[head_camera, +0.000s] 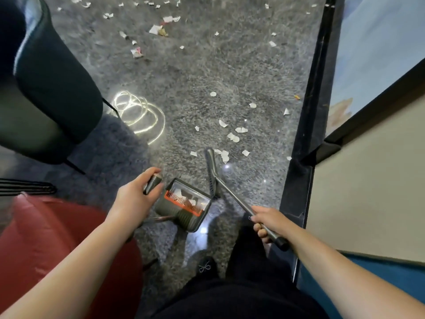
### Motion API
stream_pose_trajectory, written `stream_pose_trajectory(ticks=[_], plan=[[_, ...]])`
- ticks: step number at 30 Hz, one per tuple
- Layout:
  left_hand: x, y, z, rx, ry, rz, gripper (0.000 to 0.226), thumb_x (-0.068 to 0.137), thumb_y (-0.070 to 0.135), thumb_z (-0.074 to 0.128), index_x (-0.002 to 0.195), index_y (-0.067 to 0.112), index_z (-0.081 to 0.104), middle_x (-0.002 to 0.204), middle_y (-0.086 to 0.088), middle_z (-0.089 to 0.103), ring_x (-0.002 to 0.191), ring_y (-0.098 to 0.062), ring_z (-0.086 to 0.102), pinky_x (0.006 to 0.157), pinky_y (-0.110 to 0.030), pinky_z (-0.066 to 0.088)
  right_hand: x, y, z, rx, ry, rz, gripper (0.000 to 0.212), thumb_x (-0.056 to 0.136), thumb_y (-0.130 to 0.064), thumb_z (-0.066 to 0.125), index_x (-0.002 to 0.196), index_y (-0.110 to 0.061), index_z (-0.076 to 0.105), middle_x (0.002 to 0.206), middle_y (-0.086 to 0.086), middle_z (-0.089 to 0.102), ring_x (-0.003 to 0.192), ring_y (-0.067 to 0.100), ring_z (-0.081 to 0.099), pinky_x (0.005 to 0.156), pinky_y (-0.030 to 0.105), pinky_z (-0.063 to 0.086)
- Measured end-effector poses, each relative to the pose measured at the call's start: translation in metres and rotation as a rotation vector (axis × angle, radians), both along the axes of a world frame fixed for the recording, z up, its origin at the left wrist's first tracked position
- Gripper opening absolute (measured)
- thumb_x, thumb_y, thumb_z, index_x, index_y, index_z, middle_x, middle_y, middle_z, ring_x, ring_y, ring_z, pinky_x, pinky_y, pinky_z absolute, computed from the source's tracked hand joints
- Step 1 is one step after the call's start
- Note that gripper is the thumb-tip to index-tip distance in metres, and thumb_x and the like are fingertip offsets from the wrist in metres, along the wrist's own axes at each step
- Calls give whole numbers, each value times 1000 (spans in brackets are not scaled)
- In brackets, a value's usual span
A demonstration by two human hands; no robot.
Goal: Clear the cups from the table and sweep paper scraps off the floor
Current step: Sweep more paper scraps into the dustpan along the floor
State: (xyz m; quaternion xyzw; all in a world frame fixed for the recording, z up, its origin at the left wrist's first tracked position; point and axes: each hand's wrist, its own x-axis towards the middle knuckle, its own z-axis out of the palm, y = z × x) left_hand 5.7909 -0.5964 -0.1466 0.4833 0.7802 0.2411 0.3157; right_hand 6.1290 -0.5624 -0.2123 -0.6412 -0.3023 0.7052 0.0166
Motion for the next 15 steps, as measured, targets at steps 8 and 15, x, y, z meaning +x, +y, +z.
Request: stream_pose_trajectory(ticks=[8,15], plan=[[15,67,-9,-53,44,47,35,86,29,72,106,54,57,71,23,63,57,8,58,49,-4,38,-5,117,-43,-63,-31,134,58,96,-3,41,150,-23,27,52,3,44,32,9,37,35,16,31],[23,125,-12,-94,91,141,35,87,31,71,115,47,58,79,21,63,68,10,58,58,-3,38,19,212,-56,-99,-70,78,56,98,-3,39,149,-25,29,50,3,40,29,9,34,35,14,27]])
